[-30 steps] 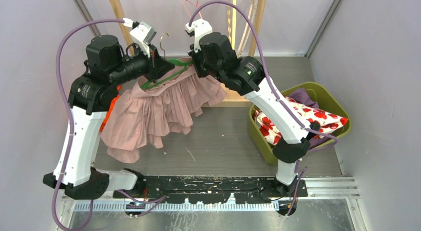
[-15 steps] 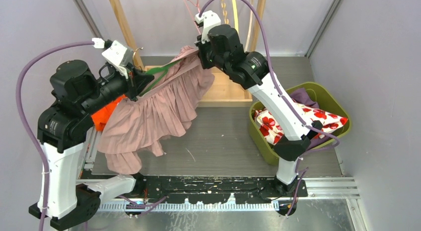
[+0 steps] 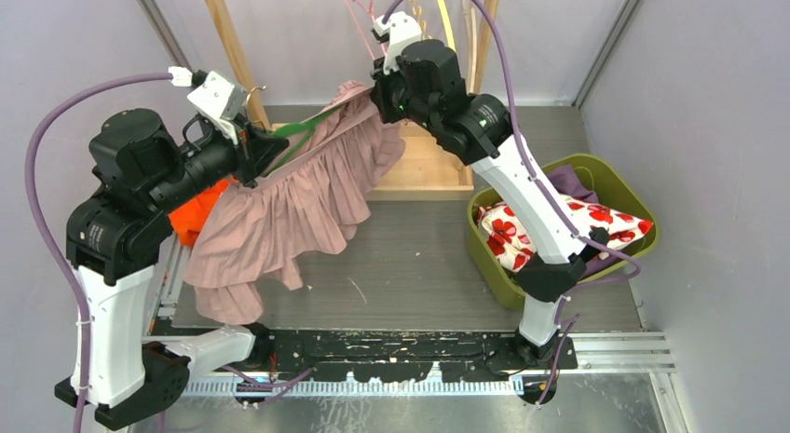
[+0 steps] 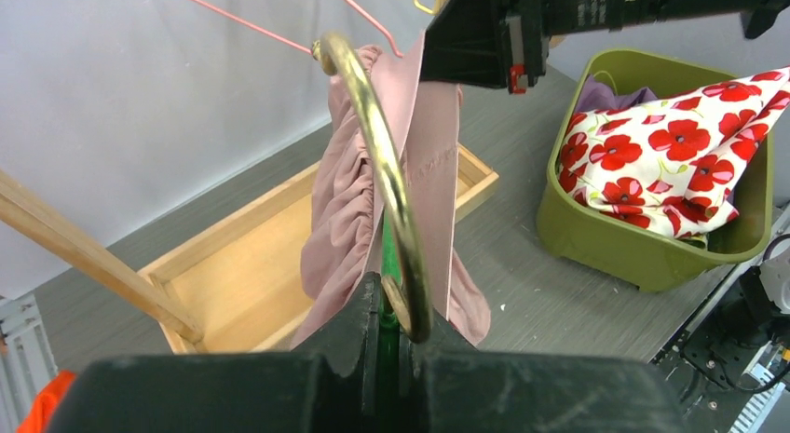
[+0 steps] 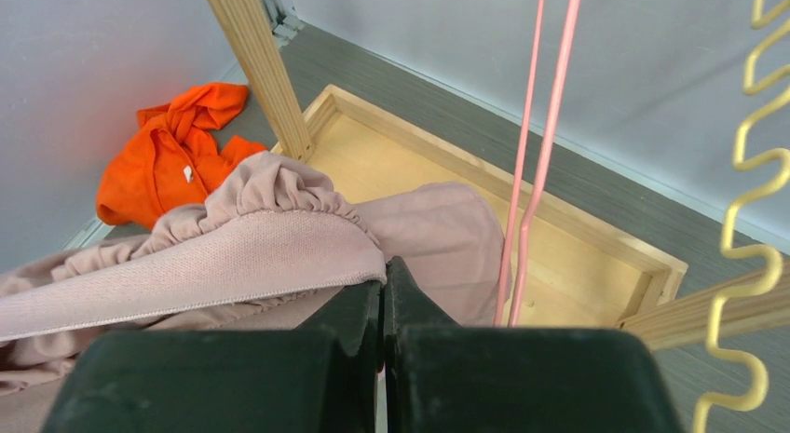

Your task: Remove the skirt from the hanger

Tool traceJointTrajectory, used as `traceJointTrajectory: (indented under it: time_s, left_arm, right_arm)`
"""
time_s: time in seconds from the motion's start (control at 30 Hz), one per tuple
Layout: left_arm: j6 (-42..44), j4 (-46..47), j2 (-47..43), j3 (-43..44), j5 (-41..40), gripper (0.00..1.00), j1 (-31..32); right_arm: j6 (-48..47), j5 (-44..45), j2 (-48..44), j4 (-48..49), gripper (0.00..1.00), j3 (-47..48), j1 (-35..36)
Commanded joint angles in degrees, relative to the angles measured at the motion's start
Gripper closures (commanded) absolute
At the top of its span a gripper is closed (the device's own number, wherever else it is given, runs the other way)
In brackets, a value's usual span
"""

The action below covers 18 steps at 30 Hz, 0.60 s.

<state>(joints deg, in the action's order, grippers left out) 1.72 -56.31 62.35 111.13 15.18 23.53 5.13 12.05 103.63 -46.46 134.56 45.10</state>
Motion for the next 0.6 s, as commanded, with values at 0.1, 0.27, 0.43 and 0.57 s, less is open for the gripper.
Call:
traceJointTrajectory:
  time_s: [0.1, 0.27, 0.43, 0.57]
  left_arm:
    - [-2.00, 2.40, -3.21, -3.02, 7.07, 1.00, 0.13]
    - [-3.11, 1.37, -5.39, -5.05, 10.75, 1.00, 0.20]
    - [-2.78, -0.85, -5.97, -3.44, 10.14, 1.00, 0.46]
    - [-3.27, -1.09, -7.14, -1.63, 8.33, 1.00, 0.47]
  right_arm:
    - [-2.86, 10.67, -0.64, -0.16, 0.99, 7.60, -5.06]
    - [-2.56, 10.18, 0.00, 0.03, 0.99, 7.89, -5.88]
    - [-1.81, 9.21, 1.56, 0.74, 0.99, 9.58, -6.29]
    - [-0.76, 7.78, 2.47, 0.78, 0.99, 9.35, -7.64]
